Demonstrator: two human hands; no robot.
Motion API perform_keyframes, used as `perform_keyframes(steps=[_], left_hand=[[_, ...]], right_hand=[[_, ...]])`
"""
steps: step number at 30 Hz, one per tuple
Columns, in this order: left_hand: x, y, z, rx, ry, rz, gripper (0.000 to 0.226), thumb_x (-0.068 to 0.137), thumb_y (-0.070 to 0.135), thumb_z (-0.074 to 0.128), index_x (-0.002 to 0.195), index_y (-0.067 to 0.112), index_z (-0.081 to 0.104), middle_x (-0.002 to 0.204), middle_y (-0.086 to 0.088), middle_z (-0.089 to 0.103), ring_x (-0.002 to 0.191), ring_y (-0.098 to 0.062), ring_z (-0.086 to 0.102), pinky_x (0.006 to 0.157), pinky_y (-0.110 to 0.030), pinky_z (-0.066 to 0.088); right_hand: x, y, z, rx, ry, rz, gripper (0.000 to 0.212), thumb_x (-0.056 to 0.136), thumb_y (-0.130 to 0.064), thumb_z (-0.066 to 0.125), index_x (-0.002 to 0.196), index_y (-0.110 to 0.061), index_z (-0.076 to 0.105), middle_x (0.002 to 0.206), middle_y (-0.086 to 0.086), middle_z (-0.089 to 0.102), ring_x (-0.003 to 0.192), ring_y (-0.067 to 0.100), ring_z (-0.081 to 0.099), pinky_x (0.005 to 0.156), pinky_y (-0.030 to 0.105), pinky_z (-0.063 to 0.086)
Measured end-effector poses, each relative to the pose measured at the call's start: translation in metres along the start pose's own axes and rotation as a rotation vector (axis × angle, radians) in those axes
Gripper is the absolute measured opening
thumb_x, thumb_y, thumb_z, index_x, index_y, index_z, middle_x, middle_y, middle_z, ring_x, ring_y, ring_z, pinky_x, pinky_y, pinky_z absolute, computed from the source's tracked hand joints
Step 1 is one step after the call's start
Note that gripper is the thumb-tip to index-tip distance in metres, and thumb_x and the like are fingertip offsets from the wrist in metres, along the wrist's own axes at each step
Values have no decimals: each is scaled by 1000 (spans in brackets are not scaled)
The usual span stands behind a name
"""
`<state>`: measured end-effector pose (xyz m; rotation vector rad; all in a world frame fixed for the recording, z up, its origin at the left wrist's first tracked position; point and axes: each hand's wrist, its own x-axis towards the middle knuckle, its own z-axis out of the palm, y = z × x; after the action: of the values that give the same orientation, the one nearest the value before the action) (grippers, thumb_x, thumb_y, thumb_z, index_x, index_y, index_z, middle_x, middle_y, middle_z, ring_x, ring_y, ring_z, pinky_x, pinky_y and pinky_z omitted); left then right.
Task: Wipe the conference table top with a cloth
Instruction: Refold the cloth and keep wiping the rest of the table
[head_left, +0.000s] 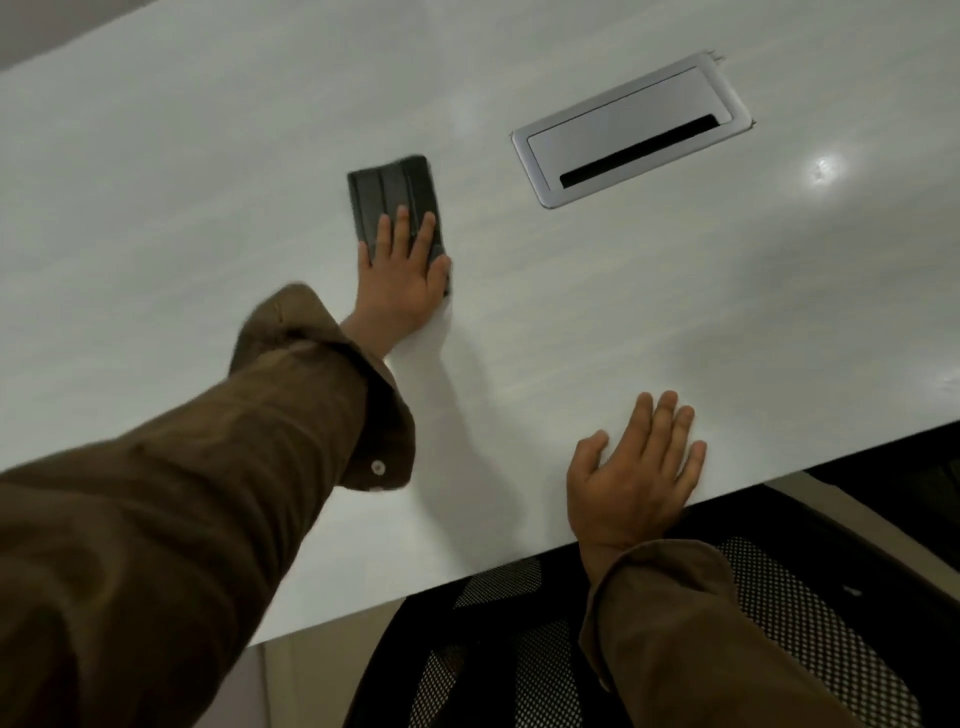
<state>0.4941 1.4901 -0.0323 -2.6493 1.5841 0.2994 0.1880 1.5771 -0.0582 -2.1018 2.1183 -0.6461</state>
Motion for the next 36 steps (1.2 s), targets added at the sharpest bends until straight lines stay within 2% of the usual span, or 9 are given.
perform_keyframes(steps=[6, 8, 15, 18, 23, 25, 31, 33, 36], left_hand=[[-121, 39, 19, -22, -70, 182, 67, 96, 57, 15, 157, 30, 12, 166, -4, 3, 152, -25, -1, 120, -49, 3], [-176, 33, 27, -10, -37, 292, 65, 97, 55, 21, 156, 29, 20, 165, -6, 11, 152, -27, 6, 120, -53, 11], [-301, -89, 41, 165, -43, 747, 61, 100, 54, 33, 156, 30, 21, 164, -5, 16, 152, -25, 10, 119, -51, 18], [-273, -132, 31, 138, -67, 563, 63, 98, 57, 28, 155, 33, 19, 164, -3, 15, 152, -23, 11, 116, -51, 24], [-228, -80, 27, -80, -57, -43, 63, 100, 56, 17, 157, 33, 5, 166, -2, -4, 152, -23, -7, 121, -51, -1], [-233, -62, 31, -60, -42, -22, 64, 99, 56, 14, 157, 31, 6, 165, -3, -3, 152, -23, -7, 121, -51, -2], [-254, -143, 26, 102, -34, 585, 61, 100, 51, 31, 154, 24, 28, 163, -6, 18, 152, -25, 12, 119, -52, 19], [-227, -168, 20, 97, -13, 520, 61, 99, 51, 31, 153, 24, 30, 162, -7, 22, 151, -26, 16, 117, -53, 24], [-166, -170, 9, 60, -17, 248, 65, 97, 57, 26, 155, 26, 27, 163, -5, 20, 150, -26, 18, 117, -52, 23]], right_hand=[[0, 0, -7, 54, -13, 21, 56, 88, -26, 52, 140, -4, 50, 151, 16, 46, 145, 33, 35, 120, 51, 21], [-3, -3, -10, 56, -43, 12, 56, 89, -27, 50, 140, -4, 49, 152, 17, 44, 145, 34, 33, 120, 52, 21], [-21, -35, -16, 11, -212, 11, 57, 93, -26, 43, 145, 0, 43, 156, 22, 34, 148, 36, 27, 121, 57, 17], [-51, -54, -11, -35, -232, -130, 62, 92, -33, 37, 144, -1, 43, 155, 23, 36, 146, 37, 29, 119, 56, 16], [-69, -72, -7, -112, -295, -175, 67, 95, -43, 46, 148, -2, 37, 157, 26, 29, 149, 39, 22, 120, 57, 11], [-69, -73, -7, -104, -285, -158, 67, 93, -42, 50, 145, -2, 40, 155, 27, 32, 147, 40, 25, 120, 58, 14], [-73, -71, -2, 10, -150, -137, 63, 90, -38, 52, 141, -2, 44, 154, 25, 36, 147, 38, 26, 122, 55, 16], [-74, -73, -2, 14, -137, -125, 62, 90, -38, 52, 141, -2, 46, 154, 24, 36, 148, 38, 26, 121, 55, 16], [-73, -72, -1, 9, -117, -130, 60, 91, -37, 52, 140, -2, 47, 154, 23, 38, 148, 36, 27, 121, 56, 18]])
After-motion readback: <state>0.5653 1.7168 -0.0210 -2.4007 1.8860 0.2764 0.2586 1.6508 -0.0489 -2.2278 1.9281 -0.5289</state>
